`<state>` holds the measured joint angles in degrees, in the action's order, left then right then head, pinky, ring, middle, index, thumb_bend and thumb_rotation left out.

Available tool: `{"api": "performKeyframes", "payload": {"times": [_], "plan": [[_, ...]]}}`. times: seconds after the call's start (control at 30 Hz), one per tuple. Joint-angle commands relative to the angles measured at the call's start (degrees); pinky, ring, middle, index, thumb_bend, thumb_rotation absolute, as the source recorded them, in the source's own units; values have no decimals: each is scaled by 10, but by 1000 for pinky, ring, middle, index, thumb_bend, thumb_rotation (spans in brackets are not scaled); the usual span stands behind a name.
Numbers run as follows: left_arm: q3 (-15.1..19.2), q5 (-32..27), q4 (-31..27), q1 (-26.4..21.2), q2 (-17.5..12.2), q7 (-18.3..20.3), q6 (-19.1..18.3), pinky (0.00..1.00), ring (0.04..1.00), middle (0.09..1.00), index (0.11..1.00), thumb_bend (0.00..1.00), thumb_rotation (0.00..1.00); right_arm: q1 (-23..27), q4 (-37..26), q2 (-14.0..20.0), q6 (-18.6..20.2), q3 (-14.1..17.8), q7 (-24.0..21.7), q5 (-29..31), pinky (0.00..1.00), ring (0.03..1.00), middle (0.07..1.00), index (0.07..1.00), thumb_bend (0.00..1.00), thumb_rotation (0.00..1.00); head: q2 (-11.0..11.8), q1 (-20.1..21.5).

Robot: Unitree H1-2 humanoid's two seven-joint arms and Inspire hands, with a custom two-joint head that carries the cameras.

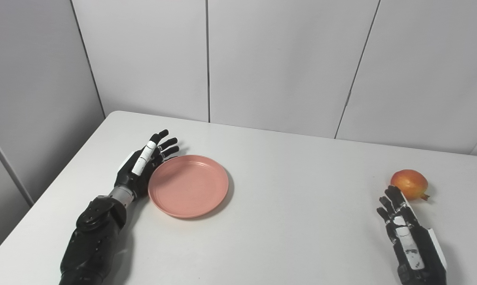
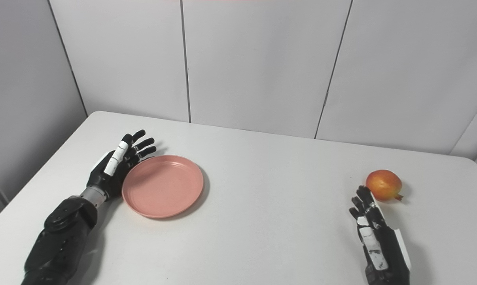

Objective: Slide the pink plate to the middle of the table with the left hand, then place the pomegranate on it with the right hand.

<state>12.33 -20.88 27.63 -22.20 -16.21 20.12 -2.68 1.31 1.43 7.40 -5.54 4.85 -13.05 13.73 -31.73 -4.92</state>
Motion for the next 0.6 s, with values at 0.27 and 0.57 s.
{"api": "performKeyframes", "payload": {"times": [0.27,0.57], "plan": [[-14,1,-57,9,47,-39,-29,866,919,950,998,827,686,-20,17,-16,-2,-11,1,3,973,972,974,943,852,745,-3,3],[-18,12,-68,11,76,-82,-40,861,940,982,1000,838,670,-18,19,-16,-6,-15,-1,2,982,976,979,946,843,746,-5,13]]}}
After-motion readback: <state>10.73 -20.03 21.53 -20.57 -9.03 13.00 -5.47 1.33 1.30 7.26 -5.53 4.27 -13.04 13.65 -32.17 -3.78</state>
